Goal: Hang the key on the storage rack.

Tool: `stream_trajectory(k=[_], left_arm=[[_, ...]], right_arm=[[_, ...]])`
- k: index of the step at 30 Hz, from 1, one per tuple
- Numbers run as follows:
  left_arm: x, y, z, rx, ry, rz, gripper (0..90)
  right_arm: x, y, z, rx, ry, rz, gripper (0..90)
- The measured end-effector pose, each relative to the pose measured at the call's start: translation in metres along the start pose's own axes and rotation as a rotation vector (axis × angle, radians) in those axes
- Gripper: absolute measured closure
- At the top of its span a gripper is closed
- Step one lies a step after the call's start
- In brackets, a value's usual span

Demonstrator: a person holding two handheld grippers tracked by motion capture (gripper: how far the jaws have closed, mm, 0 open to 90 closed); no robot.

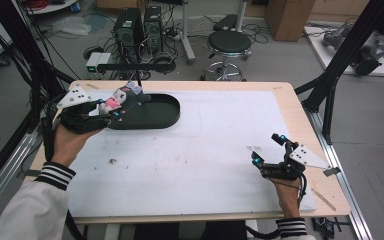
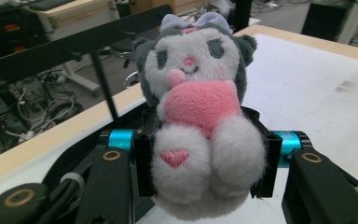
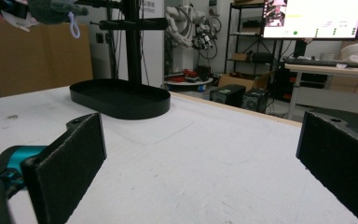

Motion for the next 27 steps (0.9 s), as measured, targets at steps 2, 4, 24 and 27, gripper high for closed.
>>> stream_trajectory(k=[2, 4, 24, 27], left_arm=[[0.003, -0.006, 0.000, -0.019, -0.008, 0.011, 54.9], [0.005, -0.011, -0.001, -0.036, -0.019, 0.019, 54.9], [0.003, -0.057, -0.016, -0.175, -0.089, 0.061, 54.9], [0.003, -0.061, -0.019, -0.183, -0.087, 0.064, 54.9]], right_arm=[[0.001, 0.001, 0.001, -0.001, 0.005, -0.001, 0.4], [0.004, 0.001, 0.002, 0.000, 0.013, -0.003, 0.4], [0.018, 0.004, 0.008, 0.010, 0.038, -0.021, 0.4], [0.020, 0.003, 0.008, 0.006, 0.038, -0.028, 0.3]])
Point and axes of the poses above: each handheld gripper's, and its own axes: z roughly backward along the jaws, x roughly out of its underside, y roughly to its right, the point moved 6 cm from there along -z, roughly forward along the jaws, and after that the axes turned 15 degrees about -z, right-handed, at the moved point
